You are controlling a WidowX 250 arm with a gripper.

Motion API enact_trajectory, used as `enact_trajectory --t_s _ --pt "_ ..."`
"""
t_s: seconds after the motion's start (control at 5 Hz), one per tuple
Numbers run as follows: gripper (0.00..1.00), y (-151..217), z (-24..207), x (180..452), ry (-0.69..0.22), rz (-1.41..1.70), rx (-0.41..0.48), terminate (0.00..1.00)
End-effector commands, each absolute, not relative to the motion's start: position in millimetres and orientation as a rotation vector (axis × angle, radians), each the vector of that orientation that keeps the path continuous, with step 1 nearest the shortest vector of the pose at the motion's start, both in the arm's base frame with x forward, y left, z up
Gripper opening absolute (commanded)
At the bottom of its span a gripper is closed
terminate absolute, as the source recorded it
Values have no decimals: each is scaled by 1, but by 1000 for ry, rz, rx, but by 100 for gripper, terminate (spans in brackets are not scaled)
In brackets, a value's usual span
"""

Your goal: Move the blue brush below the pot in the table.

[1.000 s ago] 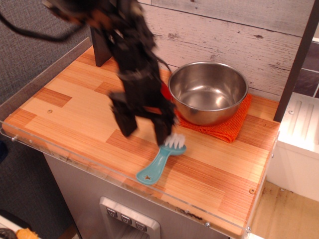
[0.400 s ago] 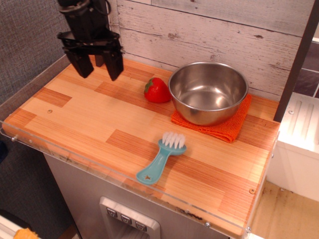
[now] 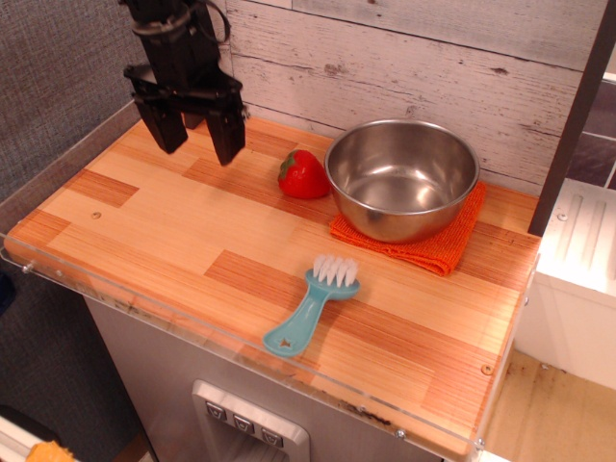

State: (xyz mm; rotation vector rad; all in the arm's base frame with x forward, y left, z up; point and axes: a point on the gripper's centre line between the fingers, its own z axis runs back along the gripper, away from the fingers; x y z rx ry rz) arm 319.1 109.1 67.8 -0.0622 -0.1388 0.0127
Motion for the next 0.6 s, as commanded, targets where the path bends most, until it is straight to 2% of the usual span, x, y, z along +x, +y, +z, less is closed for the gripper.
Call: enact_trajectory --t_s 0.0,0.2,0.4 --pt "100 121 95 309 -193 33 -52 0" --pt "100 121 95 309 -193 33 -52 0" --pt "100 121 95 309 -193 33 -52 100"
